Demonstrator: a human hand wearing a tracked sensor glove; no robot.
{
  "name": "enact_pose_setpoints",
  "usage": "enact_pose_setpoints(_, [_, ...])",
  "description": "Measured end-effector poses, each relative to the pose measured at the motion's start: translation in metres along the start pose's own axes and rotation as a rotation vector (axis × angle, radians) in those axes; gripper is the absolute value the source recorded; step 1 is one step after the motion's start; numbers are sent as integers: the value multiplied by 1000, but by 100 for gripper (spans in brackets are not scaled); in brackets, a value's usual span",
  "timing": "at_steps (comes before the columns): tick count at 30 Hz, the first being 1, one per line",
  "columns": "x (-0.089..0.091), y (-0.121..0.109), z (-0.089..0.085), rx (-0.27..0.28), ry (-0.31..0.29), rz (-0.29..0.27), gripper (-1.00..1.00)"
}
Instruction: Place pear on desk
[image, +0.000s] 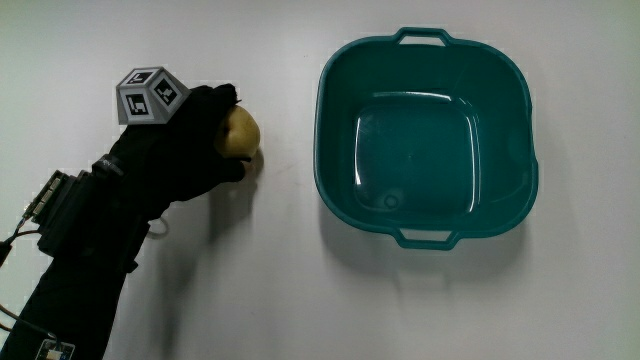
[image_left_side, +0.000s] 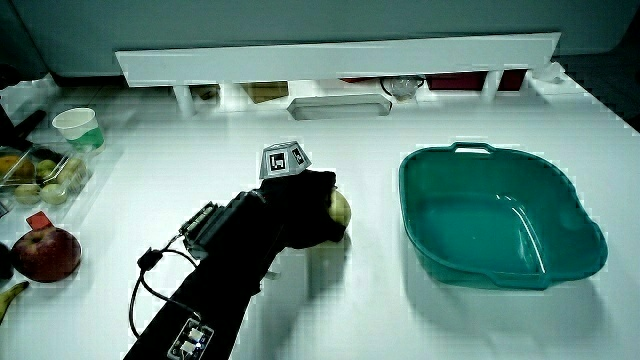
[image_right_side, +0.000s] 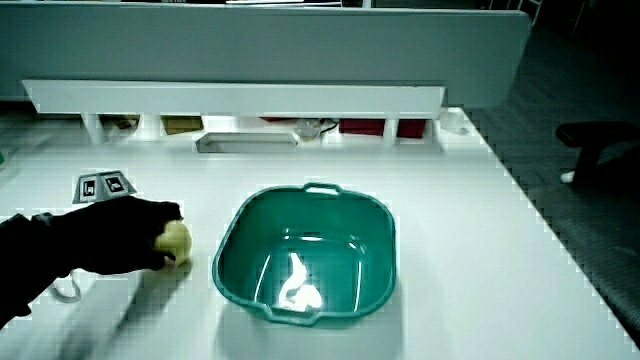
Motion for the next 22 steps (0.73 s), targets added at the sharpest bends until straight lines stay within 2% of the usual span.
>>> enact_pose_setpoints(4, [-3, 1, 0, -35, -33, 12, -24])
enact_pose_setpoints(9, [-6, -1, -2, -52, -54, 25, -48])
enact_pose_setpoints(12, [-6, -5, -2, -70, -13, 58, -62])
enact_pose_setpoints(15, [-9, -9, -2, -59, -5, 52, -76])
enact_pose_setpoints(20, [1, -32, 4, -14, 92, 48, -100])
enact_pose_setpoints(21, [-21, -16, -9, -42, 109, 33, -100])
enact_pose_setpoints(22, [-18, -23, -9, -3, 144, 13, -100])
